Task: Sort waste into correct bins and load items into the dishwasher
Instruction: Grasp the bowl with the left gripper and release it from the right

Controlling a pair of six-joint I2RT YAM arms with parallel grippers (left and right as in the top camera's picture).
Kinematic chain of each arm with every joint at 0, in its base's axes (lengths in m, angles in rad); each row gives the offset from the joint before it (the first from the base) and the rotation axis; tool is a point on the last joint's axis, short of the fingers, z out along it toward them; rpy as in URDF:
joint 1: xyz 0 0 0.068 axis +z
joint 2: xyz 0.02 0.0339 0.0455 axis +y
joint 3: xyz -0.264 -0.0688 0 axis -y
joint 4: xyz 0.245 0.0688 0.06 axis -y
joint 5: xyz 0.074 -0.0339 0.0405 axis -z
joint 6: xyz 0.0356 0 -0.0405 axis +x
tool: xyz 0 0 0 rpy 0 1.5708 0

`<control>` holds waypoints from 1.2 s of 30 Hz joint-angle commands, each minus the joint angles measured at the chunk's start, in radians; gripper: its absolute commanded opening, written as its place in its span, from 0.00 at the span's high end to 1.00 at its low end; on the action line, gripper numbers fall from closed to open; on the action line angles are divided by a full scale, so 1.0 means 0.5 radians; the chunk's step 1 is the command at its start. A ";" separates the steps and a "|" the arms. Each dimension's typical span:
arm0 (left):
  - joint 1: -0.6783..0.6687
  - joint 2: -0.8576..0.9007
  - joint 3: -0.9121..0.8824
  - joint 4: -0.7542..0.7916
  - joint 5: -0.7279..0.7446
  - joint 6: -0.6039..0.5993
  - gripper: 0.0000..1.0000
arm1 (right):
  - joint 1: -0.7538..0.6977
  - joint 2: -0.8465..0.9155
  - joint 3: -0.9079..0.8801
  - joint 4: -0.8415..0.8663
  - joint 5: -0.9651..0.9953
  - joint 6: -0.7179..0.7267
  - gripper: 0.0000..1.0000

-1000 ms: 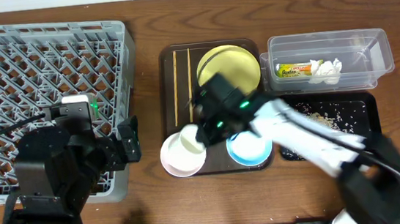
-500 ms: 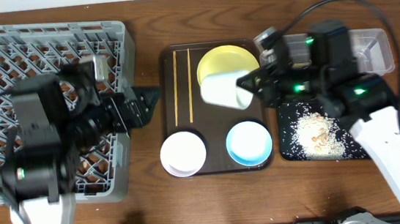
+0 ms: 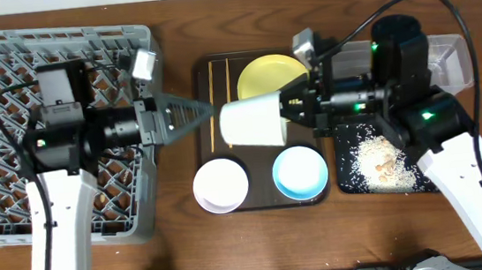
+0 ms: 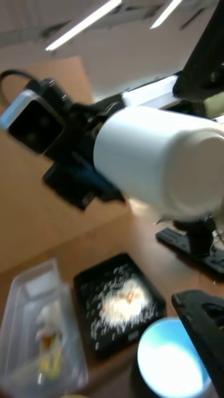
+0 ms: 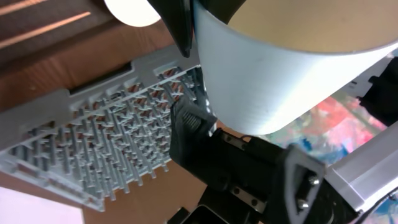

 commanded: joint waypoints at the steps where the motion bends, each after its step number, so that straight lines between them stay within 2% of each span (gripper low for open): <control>1: -0.072 -0.067 0.028 0.002 0.115 0.040 0.05 | 0.075 0.041 0.016 0.018 0.059 0.024 0.99; 6: -0.136 -0.123 0.028 0.002 0.114 0.039 0.07 | 0.197 0.124 0.016 0.173 0.060 0.024 0.99; 10: -0.179 -0.145 0.028 -0.001 0.115 0.037 0.16 | 0.207 0.163 0.016 0.283 0.142 0.065 0.99; 22: -0.184 -0.156 0.028 0.000 0.115 0.014 0.19 | 0.205 0.163 0.016 0.416 0.175 0.085 0.99; 32: -0.184 -0.156 0.028 0.011 0.101 0.017 0.41 | 0.205 0.163 0.016 0.417 0.261 0.098 0.98; 33: -0.183 -0.156 0.028 0.014 0.061 0.017 0.42 | 0.205 0.163 0.016 0.416 0.261 0.098 0.92; 35: -0.182 -0.156 0.028 0.015 -0.056 0.016 0.43 | 0.201 0.163 0.016 0.410 0.261 0.098 0.66; 36: -0.179 -0.156 0.028 0.014 -0.150 0.016 0.43 | 0.195 0.163 0.016 0.410 0.261 0.098 0.56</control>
